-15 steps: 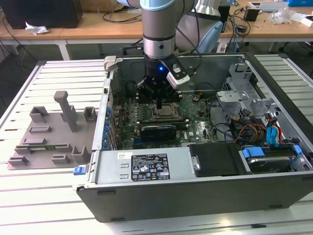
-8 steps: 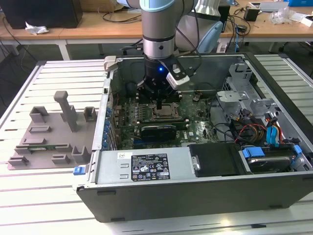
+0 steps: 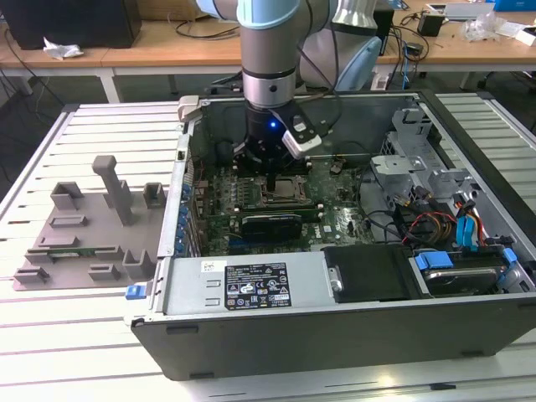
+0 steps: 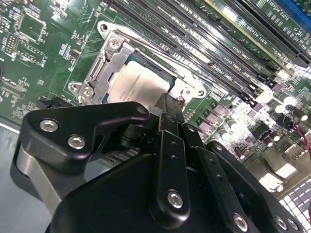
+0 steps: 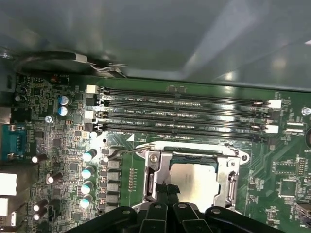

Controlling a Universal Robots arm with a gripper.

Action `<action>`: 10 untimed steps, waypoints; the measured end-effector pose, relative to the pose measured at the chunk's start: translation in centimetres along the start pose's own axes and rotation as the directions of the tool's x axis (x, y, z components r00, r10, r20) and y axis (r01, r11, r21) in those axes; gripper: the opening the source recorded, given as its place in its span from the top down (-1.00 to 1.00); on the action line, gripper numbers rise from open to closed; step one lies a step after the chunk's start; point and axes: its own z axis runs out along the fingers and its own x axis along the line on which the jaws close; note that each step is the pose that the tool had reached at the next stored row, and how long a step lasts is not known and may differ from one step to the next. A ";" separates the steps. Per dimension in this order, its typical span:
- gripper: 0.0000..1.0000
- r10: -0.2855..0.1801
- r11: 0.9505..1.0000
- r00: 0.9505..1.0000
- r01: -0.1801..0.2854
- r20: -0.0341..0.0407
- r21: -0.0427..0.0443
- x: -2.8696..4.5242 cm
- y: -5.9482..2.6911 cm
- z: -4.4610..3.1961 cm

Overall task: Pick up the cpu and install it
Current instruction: 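Close the cpu cover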

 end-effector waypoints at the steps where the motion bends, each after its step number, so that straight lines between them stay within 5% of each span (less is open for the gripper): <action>1: 0.79 0.000 1.000 1.000 0.000 0.000 0.000 0.11 0.01 0.09; 10: 0.79 0.000 1.000 1.000 0.000 0.000 0.001 0.36 0.07 0.79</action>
